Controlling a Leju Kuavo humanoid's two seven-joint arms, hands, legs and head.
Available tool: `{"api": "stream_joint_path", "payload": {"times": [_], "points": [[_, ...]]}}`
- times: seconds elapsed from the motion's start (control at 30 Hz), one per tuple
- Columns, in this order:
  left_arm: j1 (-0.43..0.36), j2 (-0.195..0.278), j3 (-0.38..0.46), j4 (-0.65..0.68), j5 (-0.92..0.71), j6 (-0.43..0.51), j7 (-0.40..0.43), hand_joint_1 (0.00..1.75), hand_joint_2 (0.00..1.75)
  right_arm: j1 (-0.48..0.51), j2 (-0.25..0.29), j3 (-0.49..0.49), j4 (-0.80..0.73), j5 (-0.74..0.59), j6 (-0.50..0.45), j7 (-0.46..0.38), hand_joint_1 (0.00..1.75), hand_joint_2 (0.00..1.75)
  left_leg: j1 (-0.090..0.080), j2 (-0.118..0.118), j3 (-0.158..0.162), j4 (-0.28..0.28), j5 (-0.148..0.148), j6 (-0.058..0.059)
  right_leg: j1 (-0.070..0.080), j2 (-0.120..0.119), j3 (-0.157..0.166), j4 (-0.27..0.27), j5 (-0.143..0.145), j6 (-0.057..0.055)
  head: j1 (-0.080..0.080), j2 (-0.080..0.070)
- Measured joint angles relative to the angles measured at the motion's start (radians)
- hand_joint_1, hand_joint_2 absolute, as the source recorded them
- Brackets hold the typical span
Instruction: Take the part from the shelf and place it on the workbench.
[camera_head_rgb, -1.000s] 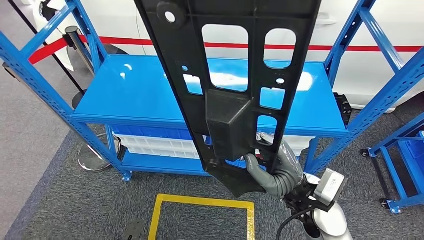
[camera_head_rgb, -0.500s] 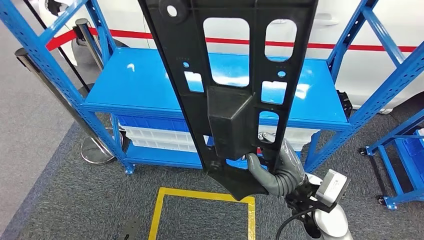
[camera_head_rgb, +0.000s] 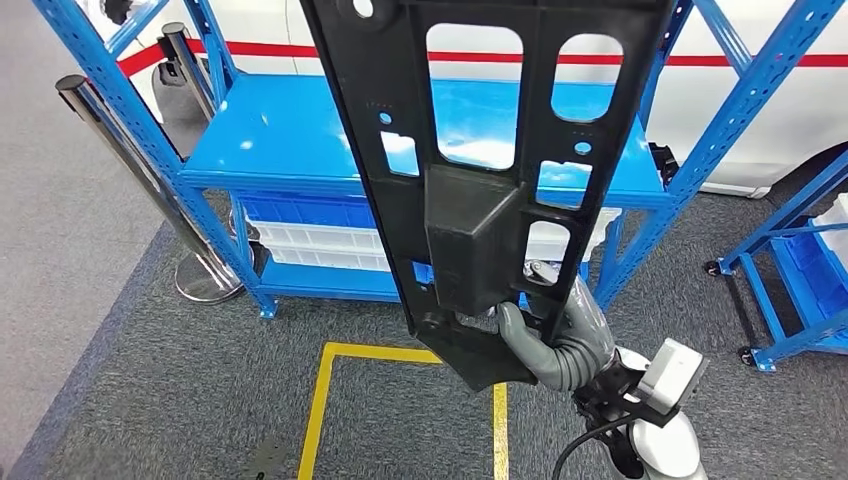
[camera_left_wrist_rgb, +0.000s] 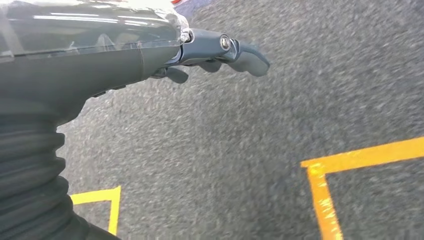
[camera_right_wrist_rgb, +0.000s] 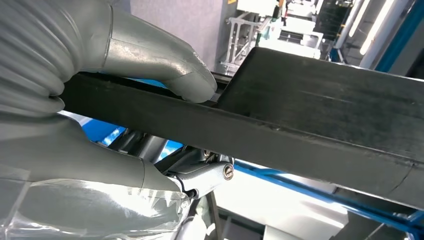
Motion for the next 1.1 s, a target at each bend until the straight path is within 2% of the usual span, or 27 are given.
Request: {"api": "stream_joint_path", "payload": {"times": [0.03, 0.07, 0.1, 0.13, 0.2, 0.23, 0.27, 0.33, 0.37, 0.4, 0.47, 0.5, 0.53, 0.57, 0.6, 0.63, 0.67, 0.73, 0.77, 0.83, 0.87, 0.9, 0.93, 1.0, 1.03, 1.07, 1.1], "points": [[0.000, 0.000, 0.000, 0.000, 0.000, 0.000, 0.000, 0.00, 1.75, 0.000, 0.001, 0.000, 0.000, 0.000, 0.001, 0.001, 1.75, 1.75, 0.000, 0.000, 0.002, 0.044, -0.002, -0.002, 0.001, -0.001, -0.018, 0.003, 0.012, 0.001, 0.000, 0.000], [0.000, 0.000, 0.000, 0.000, 0.000, 0.001, 0.000, 0.00, 1.75, 0.000, 0.002, 0.000, 0.000, 0.000, 0.001, 0.001, 1.75, 1.75, 0.000, 0.000, 0.017, 0.059, 0.020, -0.002, 0.002, -0.001, -0.038, 0.008, 0.024, 0.002, 0.000, 0.000], [0.000, 0.000, 0.000, 0.000, 0.000, 0.001, -0.001, 0.00, 1.75, 0.000, 0.003, 0.000, 0.000, 0.000, 0.002, 0.002, 1.75, 1.75, 0.000, 0.000, 0.049, 0.039, 0.052, -0.002, 0.002, -0.001, -0.057, 0.014, 0.034, 0.005, 0.000, 0.000], [0.000, 0.000, 0.000, 0.000, 0.000, 0.002, -0.001, 0.00, 1.75, 0.000, 0.003, 0.000, 0.000, 0.000, 0.002, 0.002, 1.75, 1.75, 0.000, 0.000, 0.098, -0.014, 0.074, 0.000, 0.002, -0.001, -0.075, 0.021, 0.044, 0.008, 0.000, 0.000], [-0.002, 0.000, 0.000, 0.000, 0.000, 0.002, -0.002, 0.00, 1.75, 0.001, 0.004, -0.001, -0.002, 0.000, 0.002, 0.002, 1.75, 1.75, -0.003, -0.001, 0.207, -0.163, 0.059, 0.007, 0.005, 0.000, -0.100, 0.035, 0.060, 0.016, 0.000, 0.000], [-0.003, 0.000, 0.000, 0.000, 0.000, 0.003, -0.003, 0.00, 1.75, 0.001, 0.004, -0.002, -0.003, 0.001, 0.003, 0.002, 1.75, 1.75, -0.005, -0.002, 0.240, -0.216, 0.041, 0.011, 0.006, -0.001, -0.105, 0.038, 0.068, 0.021, 0.000, 0.000], [-0.003, 0.000, 0.000, 0.000, -0.001, 0.003, -0.004, 0.00, 1.75, 0.001, 0.004, -0.002, -0.005, 0.000, 0.003, 0.002, 1.75, 1.75, -0.008, -0.004, 0.253, -0.244, 0.029, 0.015, 0.006, -0.002, -0.107, 0.037, 0.077, 0.027, 0.000, 0.000], [-0.001, 0.000, 0.000, 0.000, 0.000, 0.004, -0.005, 0.00, 1.75, 0.002, 0.004, -0.004, -0.005, 0.000, 0.004, 0.001, 1.75, 1.75, -0.007, -0.003, 0.239, -0.251, 0.042, 0.029, 0.004, -0.001, -0.111, 0.034, 0.089, 0.039, 0.000, 0.000], [-0.001, 0.000, 0.000, 0.000, 0.000, 0.004, -0.006, 0.00, 1.75, 0.003, 0.004, -0.007, -0.006, 0.000, 0.004, 0.001, 1.75, 1.75, -0.006, 0.000, 0.230, -0.252, 0.054, 0.038, 0.002, 0.001, -0.118, 0.044, 0.072, 0.045, 0.000, 0.000], [0.000, -0.001, 0.000, 0.000, 0.000, 0.004, -0.008, 0.00, 1.75, 0.004, 0.003, -0.010, -0.005, 0.000, 0.004, 0.001, 1.75, 1.75, -0.004, 0.002, 0.218, -0.254, 0.068, 0.046, 0.001, 0.003, -0.129, 0.072, 0.035, 0.049, 0.000, 0.000], [0.000, -0.001, 0.001, 0.000, 0.001, 0.004, -0.012, 0.00, 1.75, 0.006, 0.001, -0.017, -0.005, -0.001, 0.005, 0.000, 1.75, 1.75, -0.004, 0.005, 0.187, -0.254, 0.096, 0.055, -0.002, 0.006, -0.158, 0.183, -0.073, 0.056, 0.000, 0.000], [0.001, -0.001, 0.001, 0.000, 0.001, 0.004, -0.015, 0.00, 1.75, 0.007, 0.000, -0.019, -0.004, -0.002, 0.005, -0.001, 1.75, 1.75, -0.005, 0.005, 0.169, -0.252, 0.108, 0.056, -0.003, 0.006, -0.170, 0.249, -0.111, 0.059, 0.000, 0.000], [0.001, -0.001, 0.001, 0.000, 0.001, 0.004, -0.017, 0.00, 1.75, 0.008, -0.001, -0.021, -0.003, -0.003, 0.005, -0.003, 1.75, 1.75, -0.006, 0.005, 0.151, -0.250, 0.121, 0.055, -0.003, 0.006, -0.173, 0.299, -0.124, 0.061, 0.000, 0.000], [0.001, -0.001, 0.001, 0.000, 0.001, 0.004, -0.018, 0.00, 1.75, 0.010, -0.003, -0.023, -0.002, -0.004, 0.005, -0.006, 1.75, 1.75, -0.007, 0.006, 0.133, -0.247, 0.132, 0.054, -0.004, 0.006, -0.163, 0.322, -0.111, 0.061, 0.000, 0.000], [0.001, -0.001, 0.001, 0.000, 0.000, 0.004, -0.018, 0.00, 1.75, 0.011, -0.003, -0.024, 0.000, -0.005, 0.004, -0.008, 1.75, 1.75, -0.007, 0.006, 0.116, -0.244, 0.142, 0.053, -0.004, 0.006, -0.137, 0.312, -0.084, 0.059, 0.000, 0.000], [0.001, -0.001, 0.001, 0.000, 0.000, 0.004, -0.018, 0.00, 1.75, 0.011, -0.004, -0.025, 0.001, -0.007, 0.004, -0.010, 1.75, 1.75, -0.008, 0.006, 0.101, -0.242, 0.152, 0.051, -0.003, 0.006, -0.094, 0.267, -0.056, 0.055, 0.000, 0.000], [0.001, -0.002, 0.000, 0.000, -0.001, 0.005, -0.018, 0.00, 1.75, 0.010, -0.004, -0.025, 0.001, -0.008, 0.004, -0.013, 1.75, 1.75, -0.008, 0.006, 0.089, -0.239, 0.161, 0.049, -0.001, 0.007, -0.038, 0.195, -0.048, 0.047, 0.000, 0.000], [0.000, -0.003, 0.000, 0.000, -0.003, 0.005, -0.018, 0.00, 1.75, 0.007, -0.004, -0.025, 0.001, -0.012, 0.004, -0.017, 1.75, 1.75, -0.007, 0.006, 0.077, -0.240, 0.177, 0.040, 0.007, 0.008, 0.060, 0.052, -0.068, 0.034, 0.000, 0.000], [0.000, -0.004, -0.001, 0.000, -0.004, 0.005, -0.019, 0.00, 1.75, 0.005, -0.005, -0.026, 0.001, -0.015, 0.004, -0.019, 1.75, 1.75, -0.004, 0.006, 0.075, -0.243, 0.185, 0.033, 0.012, 0.009, 0.083, 0.011, -0.080, 0.030, 0.000, 0.000], [-0.001, -0.005, -0.001, 0.000, -0.005, 0.005, -0.021, 0.00, 1.75, 0.004, -0.005, -0.028, 0.001, -0.024, 0.006, -0.024, 1.75, 1.75, 0.000, 0.004, 0.073, -0.254, 0.200, 0.020, 0.016, 0.006, 0.088, -0.013, -0.070, 0.022, 0.000, 0.000], [-0.001, -0.005, -0.002, 0.000, -0.005, 0.005, -0.023, 0.00, 1.75, 0.005, -0.006, -0.028, 0.002, -0.029, 0.007, -0.027, 1.75, 1.75, 0.000, 0.003, 0.069, -0.252, 0.197, 0.014, 0.014, 0.002, 0.086, -0.022, -0.060, 0.016, 0.000, 0.000], [0.000, -0.004, -0.002, 0.000, -0.006, 0.005, -0.024, 0.00, 1.75, 0.005, -0.006, -0.029, 0.002, -0.036, 0.009, -0.030, 1.75, 1.75, -0.001, 0.001, 0.061, -0.237, 0.181, 0.009, 0.010, -0.003, 0.084, -0.031, -0.050, 0.010, 0.000, 0.000], [0.000, -0.004, -0.002, 0.000, -0.006, 0.006, -0.025, 0.00, 1.75, 0.007, -0.007, -0.029, 0.003, -0.045, 0.012, -0.032, 1.75, 1.75, -0.002, 0.001, 0.047, -0.200, 0.148, 0.004, 0.006, -0.009, 0.080, -0.037, -0.040, 0.005, 0.000, 0.000], [0.001, -0.003, -0.002, 0.000, -0.007, 0.006, -0.025, 0.00, 1.75, 0.010, -0.007, -0.032, 0.007, -0.064, 0.019, -0.034, 1.75, 1.75, 0.000, 0.000, 0.003, -0.071, 0.065, -0.004, 0.004, -0.021, 0.067, -0.035, -0.030, 0.001, 0.000, 0.000], [0.002, -0.003, -0.002, 0.000, -0.007, 0.007, -0.025, 0.00, 1.75, 0.012, -0.007, -0.034, 0.009, -0.072, 0.022, -0.035, 1.75, 1.75, 0.002, 0.000, -0.017, -0.008, 0.039, -0.009, 0.004, -0.028, 0.059, -0.032, -0.027, 0.001, 0.000, 0.000], [0.003, -0.003, -0.002, 0.000, -0.007, 0.007, -0.025, 0.00, 1.75, 0.014, -0.007, -0.035, 0.011, -0.077, 0.024, -0.035, 1.75, 1.75, 0.004, 0.001, -0.023, 0.028, 0.033, -0.013, 0.003, -0.035, 0.052, -0.028, -0.024, 0.002, 0.000, 0.000], [0.005, -0.002, -0.002, 0.000, -0.008, 0.007, -0.025, 0.00, 1.75, 0.015, -0.007, -0.035, 0.013, -0.080, 0.025, -0.035, 1.75, 1.75, 0.006, 0.002, -0.009, 0.023, 0.046, -0.016, 0.001, -0.042, 0.045, -0.022, -0.024, 0.004, 0.000, 0.000]]}}
